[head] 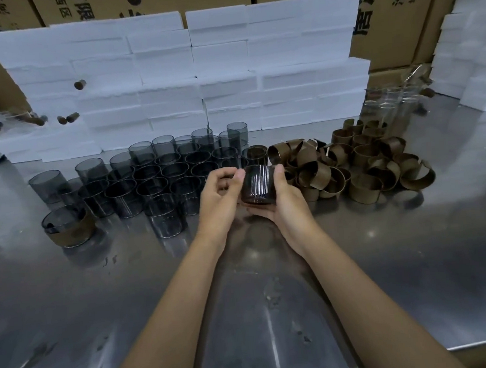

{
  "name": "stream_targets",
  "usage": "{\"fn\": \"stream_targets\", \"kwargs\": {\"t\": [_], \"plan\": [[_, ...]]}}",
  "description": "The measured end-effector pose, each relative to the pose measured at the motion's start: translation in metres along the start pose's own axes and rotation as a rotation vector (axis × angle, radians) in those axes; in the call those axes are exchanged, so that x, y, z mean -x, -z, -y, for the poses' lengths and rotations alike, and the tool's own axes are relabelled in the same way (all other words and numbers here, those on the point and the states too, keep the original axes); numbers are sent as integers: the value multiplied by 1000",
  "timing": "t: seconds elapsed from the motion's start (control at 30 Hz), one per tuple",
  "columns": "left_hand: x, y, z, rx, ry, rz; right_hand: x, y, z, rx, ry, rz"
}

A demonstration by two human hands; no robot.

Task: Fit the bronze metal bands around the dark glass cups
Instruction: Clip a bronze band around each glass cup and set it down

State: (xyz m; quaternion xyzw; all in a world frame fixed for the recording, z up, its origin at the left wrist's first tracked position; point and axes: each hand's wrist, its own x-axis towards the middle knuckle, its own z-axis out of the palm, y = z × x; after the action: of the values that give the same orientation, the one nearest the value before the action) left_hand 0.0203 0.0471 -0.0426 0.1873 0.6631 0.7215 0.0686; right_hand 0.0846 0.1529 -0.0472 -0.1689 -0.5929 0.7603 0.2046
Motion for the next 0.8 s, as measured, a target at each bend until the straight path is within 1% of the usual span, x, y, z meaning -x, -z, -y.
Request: {"fn": "stream_targets", "kwargs": {"t": [0.07, 0.13, 0.2, 0.23, 0.27, 0.33, 0.4, 0.43, 0.5, 0.57, 0.7, 0.8], "plan": [[-2, -1, 1, -20, -23, -48, 1, 2, 0, 74, 39, -44], [-1, -1, 2, 9, 5, -61, 2, 4, 1, 143, 93, -82], [1, 0, -1, 66, 51, -28, 4, 4, 5, 146, 135, -106], [3, 0, -4, 95, 78, 15, 6, 3, 6, 133, 132, -103], [4, 0, -7, 118, 108, 67, 7, 1, 7, 135, 118, -81], [8, -5, -10, 127, 171, 153, 9, -2, 6, 159, 72, 25], [16, -12, -11, 44, 225, 170, 10, -3, 4, 197, 47, 119], [19, -14, -9, -26, 229, 169, 10, -3, 5, 212, 30, 126], [24, -15, -7, -208, 165, 183, 9, -1, 6, 232, 3, 97], [26, -14, -5, -281, 78, 192, 8, 0, 6, 261, 21, 75], [20, -10, -2, -226, -61, 102, 7, -4, 0, 353, 54, -45], [17, -6, -4, -207, -74, 56, 5, -4, -2, 340, 94, -95]]}}
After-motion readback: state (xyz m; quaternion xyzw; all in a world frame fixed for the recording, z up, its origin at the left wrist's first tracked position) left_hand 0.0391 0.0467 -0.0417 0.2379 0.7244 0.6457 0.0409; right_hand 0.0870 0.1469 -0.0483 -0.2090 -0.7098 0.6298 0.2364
